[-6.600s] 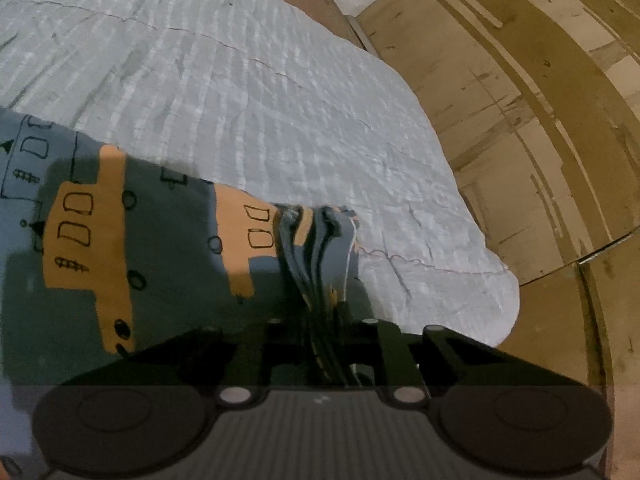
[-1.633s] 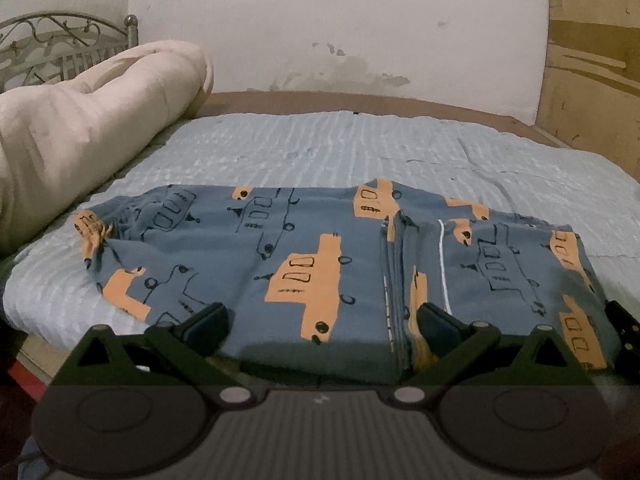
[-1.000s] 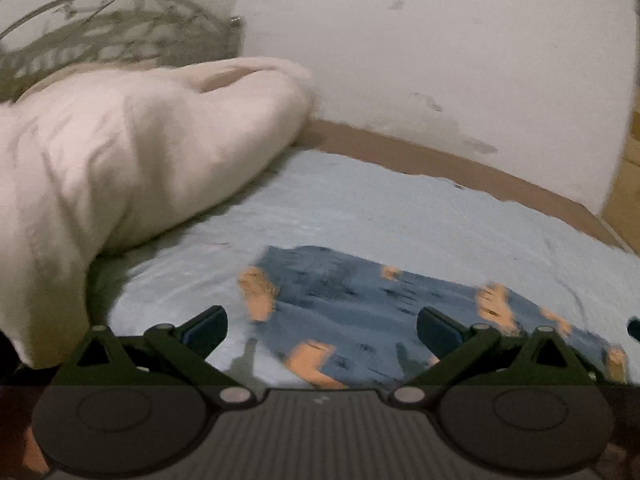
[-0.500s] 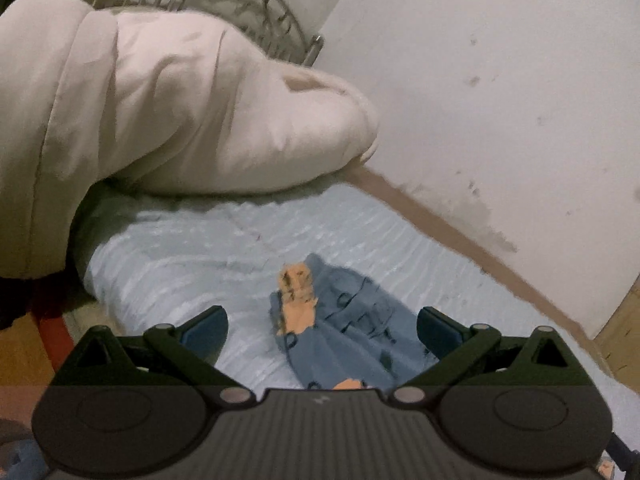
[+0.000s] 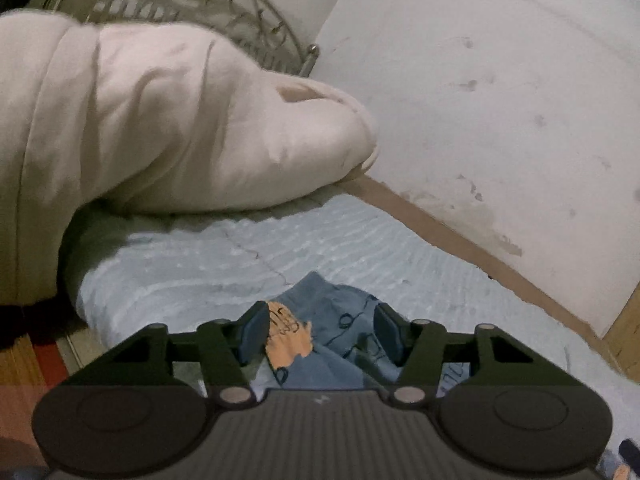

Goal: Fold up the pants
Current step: 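Grasp the pant leg cuff with the left gripper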

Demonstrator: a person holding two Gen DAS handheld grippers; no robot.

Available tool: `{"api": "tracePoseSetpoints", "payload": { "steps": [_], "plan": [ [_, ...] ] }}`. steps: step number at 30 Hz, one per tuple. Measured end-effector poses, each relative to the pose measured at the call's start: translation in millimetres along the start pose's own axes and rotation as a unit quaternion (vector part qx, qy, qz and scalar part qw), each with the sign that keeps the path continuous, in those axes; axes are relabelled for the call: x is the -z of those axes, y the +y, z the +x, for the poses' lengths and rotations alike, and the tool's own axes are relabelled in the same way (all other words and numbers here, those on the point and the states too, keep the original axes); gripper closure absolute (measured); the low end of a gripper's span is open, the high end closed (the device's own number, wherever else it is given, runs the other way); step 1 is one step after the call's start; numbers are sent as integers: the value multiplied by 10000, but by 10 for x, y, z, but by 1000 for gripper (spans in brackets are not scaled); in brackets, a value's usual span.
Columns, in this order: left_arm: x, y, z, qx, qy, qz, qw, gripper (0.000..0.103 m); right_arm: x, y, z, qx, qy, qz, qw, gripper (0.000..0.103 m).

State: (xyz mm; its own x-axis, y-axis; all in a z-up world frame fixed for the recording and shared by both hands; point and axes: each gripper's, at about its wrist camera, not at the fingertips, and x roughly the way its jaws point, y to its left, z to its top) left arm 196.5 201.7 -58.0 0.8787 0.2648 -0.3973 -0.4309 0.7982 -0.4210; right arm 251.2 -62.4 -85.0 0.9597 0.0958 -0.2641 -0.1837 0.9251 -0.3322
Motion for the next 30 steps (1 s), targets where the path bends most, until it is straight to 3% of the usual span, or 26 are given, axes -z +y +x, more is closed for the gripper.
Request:
{"api": "tracePoseSetpoints", "payload": {
  "steps": [2, 5, 10, 12, 16, 19, 22, 27, 30],
  "plan": [
    [-3, 59, 17, 8, 101, -143, 9998, 25, 0, -1, -1, -3, -3, -2, 10000, 1],
    [-4, 168, 113, 169, 429, -490, 9977, 25, 1, -1, 2, -7, -2, 2, 10000, 1],
    [-4, 256, 184, 387, 580, -711, 9950, 23, 4, -1, -1, 0, -12, -1, 10000, 1],
    [-3, 263, 249, 536, 704, -722, 9935, 11, 7, 1, -3, 7, -22, -3, 10000, 1],
    [2, 251, 275, 769, 715, -777, 9914, 6, 8, 3, -3, 16, -30, -6, 10000, 1],
    [-4, 330, 236, 838, 599, -1118, 9884, 16, 12, 3, -1, 15, -31, 5, 10000, 1],
    [0, 414, 217, 785, 509, -1369, 9862, 33, 12, 3, -4, 16, -36, 1, 10000, 1],
    [10, 436, 249, 387, 507, -1309, 9893, 67, 12, 2, -2, 18, -34, 9, 10000, 1],
    [9, 435, 252, 325, 485, -1270, 9902, 77, 12, 3, -5, 18, -39, 9, 10000, 1]
  ]
}}
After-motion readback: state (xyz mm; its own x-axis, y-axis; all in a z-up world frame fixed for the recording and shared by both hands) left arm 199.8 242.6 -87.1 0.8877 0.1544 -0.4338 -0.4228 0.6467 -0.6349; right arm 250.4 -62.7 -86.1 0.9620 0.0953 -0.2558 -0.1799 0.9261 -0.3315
